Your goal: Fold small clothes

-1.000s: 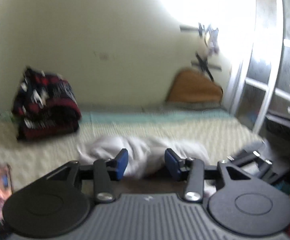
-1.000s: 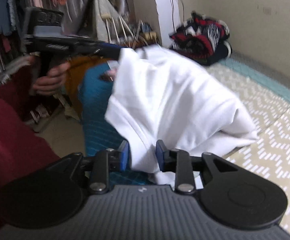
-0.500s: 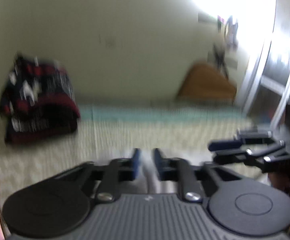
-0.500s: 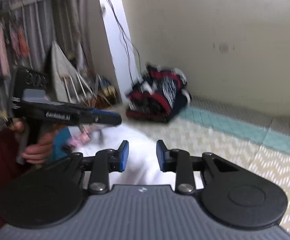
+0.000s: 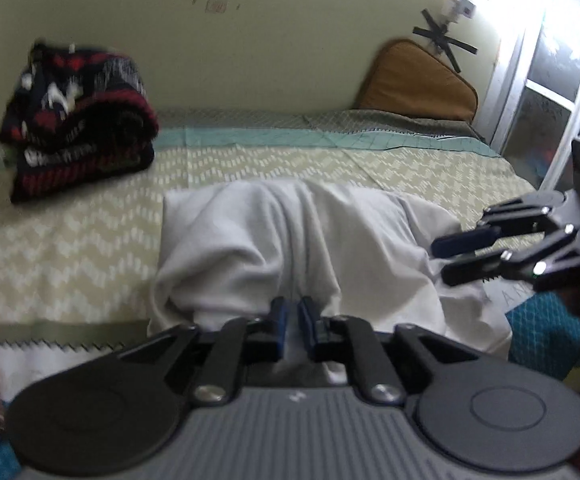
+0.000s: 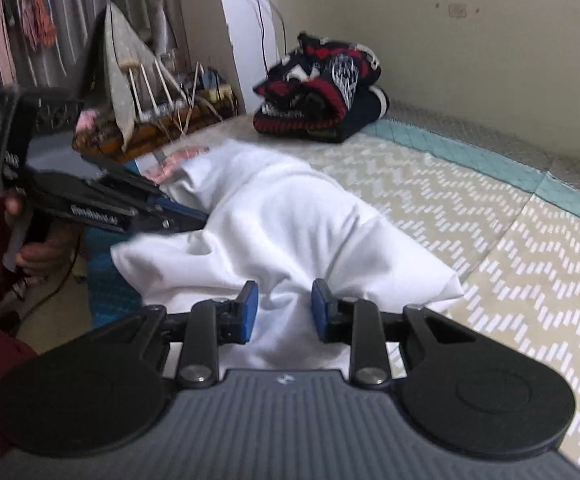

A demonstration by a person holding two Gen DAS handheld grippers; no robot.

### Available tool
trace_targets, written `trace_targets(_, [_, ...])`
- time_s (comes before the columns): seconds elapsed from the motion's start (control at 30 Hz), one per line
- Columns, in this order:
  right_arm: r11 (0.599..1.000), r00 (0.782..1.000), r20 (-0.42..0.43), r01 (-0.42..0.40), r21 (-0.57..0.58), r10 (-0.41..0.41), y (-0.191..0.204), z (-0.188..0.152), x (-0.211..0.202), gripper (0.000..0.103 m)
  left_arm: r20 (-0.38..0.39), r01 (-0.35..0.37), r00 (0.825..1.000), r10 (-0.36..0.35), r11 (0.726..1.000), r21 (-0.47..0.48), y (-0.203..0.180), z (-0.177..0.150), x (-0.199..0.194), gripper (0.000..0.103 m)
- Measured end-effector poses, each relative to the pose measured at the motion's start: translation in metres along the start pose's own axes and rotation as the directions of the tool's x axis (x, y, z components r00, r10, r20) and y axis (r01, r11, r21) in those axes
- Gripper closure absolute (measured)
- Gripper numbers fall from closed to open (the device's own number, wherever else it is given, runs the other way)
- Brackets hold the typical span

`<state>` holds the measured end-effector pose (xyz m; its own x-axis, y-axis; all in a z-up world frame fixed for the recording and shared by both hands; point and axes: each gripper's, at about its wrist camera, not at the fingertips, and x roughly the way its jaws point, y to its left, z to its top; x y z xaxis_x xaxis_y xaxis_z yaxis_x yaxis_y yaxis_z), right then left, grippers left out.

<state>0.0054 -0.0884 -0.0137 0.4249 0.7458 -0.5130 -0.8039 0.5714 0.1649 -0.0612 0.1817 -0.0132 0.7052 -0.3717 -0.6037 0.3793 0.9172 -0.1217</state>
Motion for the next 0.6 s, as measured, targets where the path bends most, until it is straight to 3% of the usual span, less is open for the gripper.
trace_targets(0.1, [0.999, 0.998, 0.056, -0.015, 0.032, 0.014, 0.001, 0.006, -0.014, 0.070, 0.087, -0.001, 0.996, 0.000, 1.000, 0.004, 0.001, 0.012, -0.024, 0.081])
trace_targets(0.2, [0.998, 0.992, 0.116, -0.044, 0.033, 0.040, 0.009, 0.015, -0.015, 0.069, 0.126, -0.033, 0.991, 0.035, 0.999, -0.013, 0.003, 0.024, -0.030, 0.079])
trace_targets(0.33, [0.994, 0.984, 0.147, -0.105, 0.007, 0.103, 0.029, 0.027, 0.007, 0.069, 0.020, -0.158, 0.987, 0.159, 0.987, -0.044, 0.005, 0.032, -0.001, 0.079])
trace_targets(0.43, [0.993, 0.988, 0.096, -0.120, -0.021, 0.121, 0.042, 0.028, 0.029, 0.069, -0.027, -0.230, 0.973, 0.229, 0.973, -0.030, 0.000, 0.027, 0.015, 0.076])
trace_targets(0.6, [1.000, 0.997, -0.067, -0.023, -0.007, 0.023, 0.032, 0.006, 0.058, 0.074, -0.033, -0.279, 0.960, 0.279, 0.960, -0.025, -0.007, 0.024, 0.020, 0.070])
